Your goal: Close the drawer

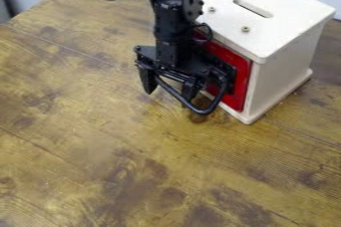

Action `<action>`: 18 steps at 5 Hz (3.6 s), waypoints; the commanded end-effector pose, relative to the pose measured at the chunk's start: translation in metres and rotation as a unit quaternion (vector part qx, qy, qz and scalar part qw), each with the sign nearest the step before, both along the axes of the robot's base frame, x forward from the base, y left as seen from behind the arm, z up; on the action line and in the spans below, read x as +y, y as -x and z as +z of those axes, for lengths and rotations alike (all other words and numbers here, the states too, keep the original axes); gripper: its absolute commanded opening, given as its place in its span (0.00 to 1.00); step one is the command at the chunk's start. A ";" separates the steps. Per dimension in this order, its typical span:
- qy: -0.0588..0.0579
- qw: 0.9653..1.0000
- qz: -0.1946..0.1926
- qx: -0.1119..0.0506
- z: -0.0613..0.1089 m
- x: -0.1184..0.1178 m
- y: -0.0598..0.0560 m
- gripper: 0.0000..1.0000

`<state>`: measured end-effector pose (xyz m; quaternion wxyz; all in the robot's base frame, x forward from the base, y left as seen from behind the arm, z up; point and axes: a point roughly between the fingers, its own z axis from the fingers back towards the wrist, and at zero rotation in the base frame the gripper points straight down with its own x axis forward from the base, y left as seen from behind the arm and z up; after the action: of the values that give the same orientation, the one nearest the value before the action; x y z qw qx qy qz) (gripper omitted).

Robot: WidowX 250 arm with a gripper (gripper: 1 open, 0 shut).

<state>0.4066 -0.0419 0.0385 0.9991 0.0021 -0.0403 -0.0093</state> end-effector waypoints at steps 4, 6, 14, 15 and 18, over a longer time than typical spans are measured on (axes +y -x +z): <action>0.011 0.995 0.069 -0.068 0.055 0.008 -0.011 1.00; 0.009 0.993 0.097 -0.069 0.072 0.003 -0.014 1.00; 0.010 0.991 0.119 -0.068 0.140 0.016 0.038 1.00; 0.009 0.990 0.127 -0.064 0.134 0.006 0.041 1.00; 0.008 0.990 0.134 -0.045 0.122 0.001 0.048 1.00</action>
<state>0.3593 -0.0336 0.1344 0.9899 0.0102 -0.0469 0.1335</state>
